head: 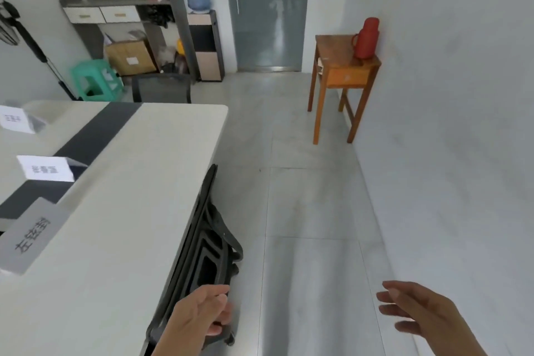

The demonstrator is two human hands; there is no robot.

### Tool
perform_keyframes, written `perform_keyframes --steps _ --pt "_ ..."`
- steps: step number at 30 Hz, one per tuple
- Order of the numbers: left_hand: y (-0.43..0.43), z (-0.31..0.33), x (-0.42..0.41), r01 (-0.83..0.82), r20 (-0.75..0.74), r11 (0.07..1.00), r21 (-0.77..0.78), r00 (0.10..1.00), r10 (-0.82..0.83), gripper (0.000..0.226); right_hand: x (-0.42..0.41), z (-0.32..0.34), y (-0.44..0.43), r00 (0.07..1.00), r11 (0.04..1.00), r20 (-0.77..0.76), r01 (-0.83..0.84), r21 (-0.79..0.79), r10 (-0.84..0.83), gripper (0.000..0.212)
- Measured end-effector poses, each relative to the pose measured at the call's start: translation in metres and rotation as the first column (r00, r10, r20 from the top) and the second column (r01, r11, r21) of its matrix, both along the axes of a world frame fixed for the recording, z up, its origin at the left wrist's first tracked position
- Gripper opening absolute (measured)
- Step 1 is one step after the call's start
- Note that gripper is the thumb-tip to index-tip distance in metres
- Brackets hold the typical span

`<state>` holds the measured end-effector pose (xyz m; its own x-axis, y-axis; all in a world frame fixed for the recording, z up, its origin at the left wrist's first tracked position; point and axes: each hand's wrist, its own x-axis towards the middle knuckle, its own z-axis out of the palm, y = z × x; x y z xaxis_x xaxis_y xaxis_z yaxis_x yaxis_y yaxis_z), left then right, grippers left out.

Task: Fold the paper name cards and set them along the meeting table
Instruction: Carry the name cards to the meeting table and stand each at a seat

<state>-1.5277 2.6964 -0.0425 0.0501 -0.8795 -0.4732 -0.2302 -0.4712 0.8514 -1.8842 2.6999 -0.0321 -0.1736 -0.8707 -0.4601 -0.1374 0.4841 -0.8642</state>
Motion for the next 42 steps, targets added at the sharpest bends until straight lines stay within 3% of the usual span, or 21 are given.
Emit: perform_keyframes --steps 1,2,4,5,11,14,15,18,22,29,42 --pt "-0.029 0.004 -0.002 0.024 0.012 1.000 -0.011 1.000 -0.024 0.017 0.000 0.008 -0.018 0.999 1.000 0.028 0.019 -0.016 -0.019 0.008" --pt "-0.058 0.007 -0.006 0.053 0.021 0.998 -0.020 0.998 -0.052 0.017 -0.002 0.014 -0.036 0.998 0.999 0.052 0.024 -0.027 -0.023 0.024" --pt "-0.110 0.013 -0.015 0.092 0.013 0.995 -0.033 0.996 -0.091 0.017 -0.012 0.017 -0.069 0.998 0.998 0.047 0.052 -0.027 -0.051 0.084" --pt "-0.135 0.013 -0.021 0.098 0.008 0.994 -0.037 0.995 -0.098 0.017 -0.018 0.015 -0.087 0.995 0.997 0.050 0.082 -0.015 -0.081 0.100" --pt "-0.278 -0.014 -0.068 0.072 -0.003 0.997 0.034 0.997 -0.072 0.017 -0.064 0.001 -0.220 0.987 0.990 0.080 0.133 0.046 -0.137 0.110" --pt "-0.350 -0.020 -0.100 0.061 -0.031 0.992 0.106 0.998 -0.058 0.019 -0.093 -0.003 -0.303 0.984 0.988 0.090 0.152 0.038 -0.155 0.103" --pt "-0.372 -0.016 -0.110 0.064 -0.054 0.989 0.131 0.997 -0.057 0.020 -0.099 0.001 -0.332 0.985 0.989 0.095 0.144 0.032 -0.146 0.088" --pt "-0.440 0.001 -0.133 0.048 -0.039 0.996 0.075 0.998 -0.045 0.019 -0.112 0.011 -0.426 0.996 0.998 0.051 0.068 0.011 -0.068 0.011" --pt "-0.510 0.009 -0.129 -0.096 0.008 0.995 0.006 0.995 0.096 0.021 -0.122 0.008 -0.547 0.995 0.996 -0.053 -0.084 0.001 0.084 0.015" --pt "-0.635 -0.020 -0.090 -0.295 -0.012 0.952 0.080 0.955 0.297 0.018 -0.079 -0.010 -0.739 0.978 0.978 -0.020 -0.206 -0.039 0.205 0.015" --pt "-0.964 0.025 0.001 -0.300 -0.065 0.949 -0.095 0.953 0.295 0.019 0.021 -0.003 -1.041 0.971 0.971 -0.002 -0.239 -0.016 0.239 0.014"
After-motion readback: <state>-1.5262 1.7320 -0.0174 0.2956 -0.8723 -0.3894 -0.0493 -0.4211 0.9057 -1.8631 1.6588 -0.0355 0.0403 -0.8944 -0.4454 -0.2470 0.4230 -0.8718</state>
